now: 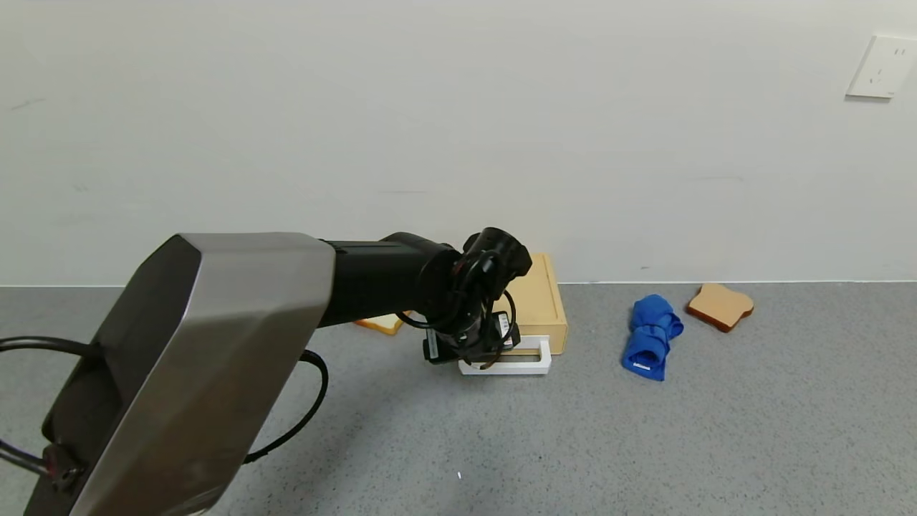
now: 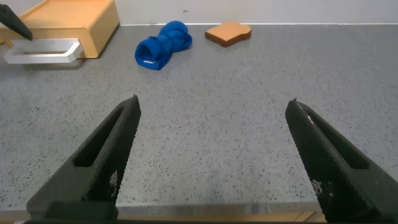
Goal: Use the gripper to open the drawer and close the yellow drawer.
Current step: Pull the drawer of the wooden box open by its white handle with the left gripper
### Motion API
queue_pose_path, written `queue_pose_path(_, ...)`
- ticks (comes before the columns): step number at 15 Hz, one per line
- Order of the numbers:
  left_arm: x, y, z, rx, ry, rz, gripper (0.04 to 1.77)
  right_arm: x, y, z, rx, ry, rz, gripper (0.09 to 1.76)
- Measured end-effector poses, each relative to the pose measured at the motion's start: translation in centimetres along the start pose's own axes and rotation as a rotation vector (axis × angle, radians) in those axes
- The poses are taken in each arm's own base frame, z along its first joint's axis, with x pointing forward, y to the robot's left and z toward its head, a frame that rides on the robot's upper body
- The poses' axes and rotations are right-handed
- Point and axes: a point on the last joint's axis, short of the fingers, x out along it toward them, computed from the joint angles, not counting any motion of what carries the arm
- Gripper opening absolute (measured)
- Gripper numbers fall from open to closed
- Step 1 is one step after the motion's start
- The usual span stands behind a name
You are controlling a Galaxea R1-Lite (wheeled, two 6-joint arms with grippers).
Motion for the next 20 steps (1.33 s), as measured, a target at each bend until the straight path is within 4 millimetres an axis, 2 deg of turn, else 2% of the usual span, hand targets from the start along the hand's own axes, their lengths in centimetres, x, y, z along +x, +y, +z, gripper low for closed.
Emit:
queue_pose_path(6, 1.6, 0.1, -0.4, 0.01, 0.025, 0.01, 1.72, 0.0, 0.0, 0.0, -0.001, 0.0, -0.001, 1.71)
queue_pose_path(20, 3.6, -0.1, -0.6, 0.075, 0.011, -0.004, 1.72, 0.0, 0.0, 0.0, -0.001, 0.0, -0.002, 1.71)
